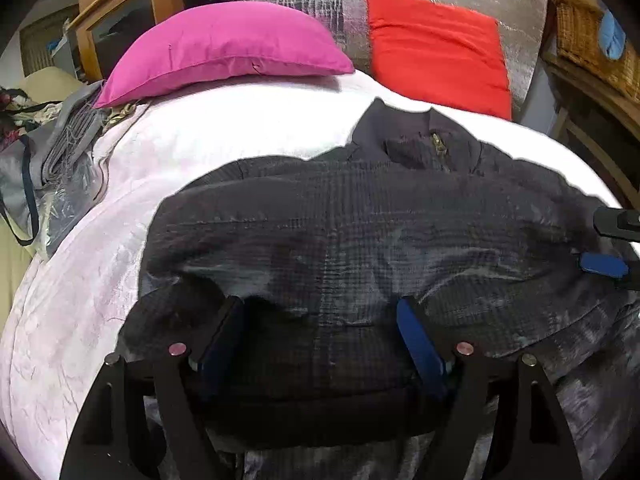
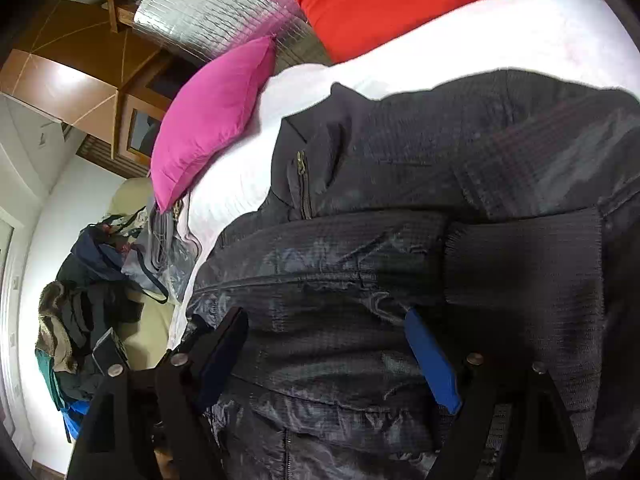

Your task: Fold large clothes

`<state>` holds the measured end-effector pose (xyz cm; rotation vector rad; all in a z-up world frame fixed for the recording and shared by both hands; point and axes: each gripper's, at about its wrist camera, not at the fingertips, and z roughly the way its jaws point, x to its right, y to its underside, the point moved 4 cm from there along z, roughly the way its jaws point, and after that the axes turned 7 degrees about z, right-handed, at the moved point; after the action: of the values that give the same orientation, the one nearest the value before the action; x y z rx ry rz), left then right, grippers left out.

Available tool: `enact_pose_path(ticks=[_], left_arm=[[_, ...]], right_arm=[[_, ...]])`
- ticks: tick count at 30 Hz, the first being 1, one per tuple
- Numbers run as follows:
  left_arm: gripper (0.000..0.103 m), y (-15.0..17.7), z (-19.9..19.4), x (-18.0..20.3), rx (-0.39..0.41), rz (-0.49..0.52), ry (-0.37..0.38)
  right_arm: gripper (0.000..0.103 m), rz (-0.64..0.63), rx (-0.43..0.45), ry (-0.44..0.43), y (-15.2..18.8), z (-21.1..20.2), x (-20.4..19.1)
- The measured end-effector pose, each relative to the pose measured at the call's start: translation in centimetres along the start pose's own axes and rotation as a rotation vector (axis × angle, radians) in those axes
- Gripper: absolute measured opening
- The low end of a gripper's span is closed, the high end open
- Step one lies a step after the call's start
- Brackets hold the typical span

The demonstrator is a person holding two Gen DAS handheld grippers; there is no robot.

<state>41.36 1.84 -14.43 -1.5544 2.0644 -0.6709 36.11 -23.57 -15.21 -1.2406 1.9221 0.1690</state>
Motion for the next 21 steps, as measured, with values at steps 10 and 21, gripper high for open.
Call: enact_pose_path(ticks=[10, 21], left_arm=[[0.084, 0.6, 0.2, -0.8, 0.008, -0.005, -0.017], [0.086, 1.2, 0.1, -1.6, 0.009, -0.044, -0.004]], right_arm=[[0.084, 0.025, 0.031, -0.013, -0.2, -1.8, 2.7], [0.084, 0.092, 0.101, -0.046, -1.2, -4.5, 6.4]])
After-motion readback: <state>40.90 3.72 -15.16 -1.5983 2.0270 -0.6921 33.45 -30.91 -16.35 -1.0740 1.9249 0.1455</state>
